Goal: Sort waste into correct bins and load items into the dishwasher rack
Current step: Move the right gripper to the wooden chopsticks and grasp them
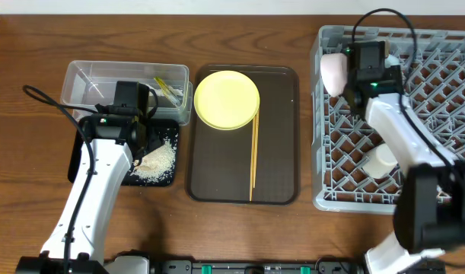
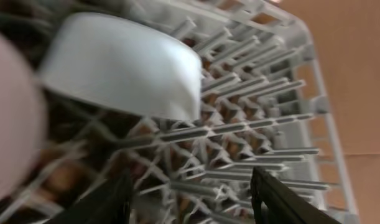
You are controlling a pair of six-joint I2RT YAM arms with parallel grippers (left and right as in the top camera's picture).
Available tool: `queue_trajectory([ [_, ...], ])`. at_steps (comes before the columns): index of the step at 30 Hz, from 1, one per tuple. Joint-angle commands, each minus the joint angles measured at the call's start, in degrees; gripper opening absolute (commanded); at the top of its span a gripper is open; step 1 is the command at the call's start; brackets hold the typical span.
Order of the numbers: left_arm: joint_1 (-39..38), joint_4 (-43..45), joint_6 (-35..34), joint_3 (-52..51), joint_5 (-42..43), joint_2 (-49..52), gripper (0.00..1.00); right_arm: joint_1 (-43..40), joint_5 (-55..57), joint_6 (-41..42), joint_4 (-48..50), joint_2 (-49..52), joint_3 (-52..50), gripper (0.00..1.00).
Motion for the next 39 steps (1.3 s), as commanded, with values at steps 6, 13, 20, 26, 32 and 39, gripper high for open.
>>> queue_trajectory([
  [6, 0.2, -0.5, 1.1, -0.2, -0.4, -0.3, 0.78, 5.7, -44.6, 4.9, -3.5, -9.6, 0.2, 0.59],
  [13, 0.2, -0.5, 1.1, -0.2, -0.3, -0.3, 0.78, 14.8, -52.3, 12.1, -7.5, -8.4, 0.2, 0.56],
  [20, 0.2, -0.4, 1.1, -0.2, -0.3, -0.3, 0.78, 23.3, -44.6, 20.7, -13.7, -4.0, 0.1, 0.54],
  [26, 0.2, -0.5, 1.1, -0.2, -0.3, -0.3, 0.78, 28.0, -40.3, 27.6, -16.1, 2.6, 0.1, 0.54],
  [32, 0.2, -0.4, 1.1, -0.2, -0.3, -0.3, 0.78, 29.8, -37.9, 31.7, -16.2, 8.0, 0.1, 0.51],
  [39, 0.2, -0.4, 1.1, -0.2, -0.3, -0.3, 0.78, 30.0, -33.7, 34.4, -16.5, 11.2, 0.1, 0.52],
])
